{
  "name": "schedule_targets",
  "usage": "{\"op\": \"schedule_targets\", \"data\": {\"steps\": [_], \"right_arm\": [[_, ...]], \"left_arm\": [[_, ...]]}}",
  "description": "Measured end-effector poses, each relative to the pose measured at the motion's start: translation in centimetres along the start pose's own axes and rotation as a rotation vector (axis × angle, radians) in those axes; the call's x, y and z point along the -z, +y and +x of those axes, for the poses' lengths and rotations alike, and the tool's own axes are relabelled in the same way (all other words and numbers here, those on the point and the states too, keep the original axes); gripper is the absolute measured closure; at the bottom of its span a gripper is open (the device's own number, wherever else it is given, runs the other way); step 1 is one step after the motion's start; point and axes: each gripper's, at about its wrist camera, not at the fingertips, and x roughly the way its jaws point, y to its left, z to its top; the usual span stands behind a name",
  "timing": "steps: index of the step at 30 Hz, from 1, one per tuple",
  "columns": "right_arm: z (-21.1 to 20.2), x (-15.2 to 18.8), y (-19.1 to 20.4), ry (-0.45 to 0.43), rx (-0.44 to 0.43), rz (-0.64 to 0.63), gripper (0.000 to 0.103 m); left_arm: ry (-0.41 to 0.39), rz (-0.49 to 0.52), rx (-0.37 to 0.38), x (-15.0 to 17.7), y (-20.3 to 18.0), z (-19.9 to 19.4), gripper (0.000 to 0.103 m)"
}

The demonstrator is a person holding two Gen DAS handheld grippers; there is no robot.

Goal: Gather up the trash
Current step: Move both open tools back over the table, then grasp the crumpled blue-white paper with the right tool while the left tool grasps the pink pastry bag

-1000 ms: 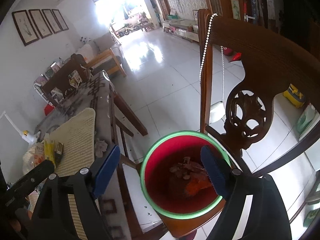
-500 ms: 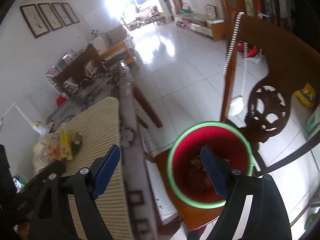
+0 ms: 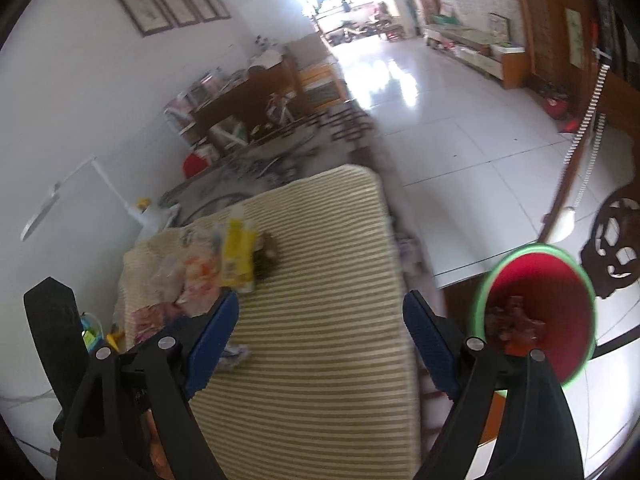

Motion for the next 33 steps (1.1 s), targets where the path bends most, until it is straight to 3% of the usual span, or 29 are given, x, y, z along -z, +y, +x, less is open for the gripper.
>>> {"op": "schedule_targets", "data": {"steps": [4, 7, 11, 16, 22, 24, 26, 28, 30, 33], "right_arm": [[3.3, 1.1, 4.9, 0.068, -0.023, -0.014, 0.021], [5.6, 2.1, 7.6, 0.115, -0.035, -0.025, 0.021], [10.5, 4.4, 10.4, 0.226, -0.035, -0.006, 0.021], [15.6, 6.8, 10.9, 0.371, -0.049, 0.154, 0.021], [18.5, 8.5, 11.0, 0.438, -0.04, 0.264, 0.021], [19.1, 8.8, 11.0, 0.447, -0.044, 0.29, 0.027], [19.4, 8.9, 11.1, 0.455, -0.046, 0.296, 0.052], [19.0, 8.8, 11.3, 0.44, -0.053, 0.302, 0.06], [18.9, 8.5, 11.7, 0.421, -0.041, 0.285, 0.075], [18.3, 8.3, 11.7, 0.406, -0.045, 0.286, 0.076]], "left_arm": [[-0.012, -0.055, -0.055, -1.0, 6.6, -2.2, 0.024], [-0.006, -0.03, -0.088, -1.7, 10.6, -3.4, 0.022], [0.017, 0.081, -0.131, -3.0, 15.9, -4.9, 0.016], [0.041, 0.259, -0.173, -4.2, 19.7, -6.4, 0.009], [0.112, 0.441, -0.126, -4.6, 22.1, -5.4, 0.005], [0.151, 0.503, -0.11, -4.5, 22.2, -4.6, 0.005], [0.194, 0.575, -0.098, -4.2, 22.1, -3.6, 0.005], [0.237, 0.649, -0.07, -4.0, 22.0, -2.6, 0.005], [0.269, 0.704, -0.071, -3.7, 21.9, -1.7, 0.005], [0.326, 0.762, -0.069, -3.5, 22.0, -0.3, 0.005]]}}
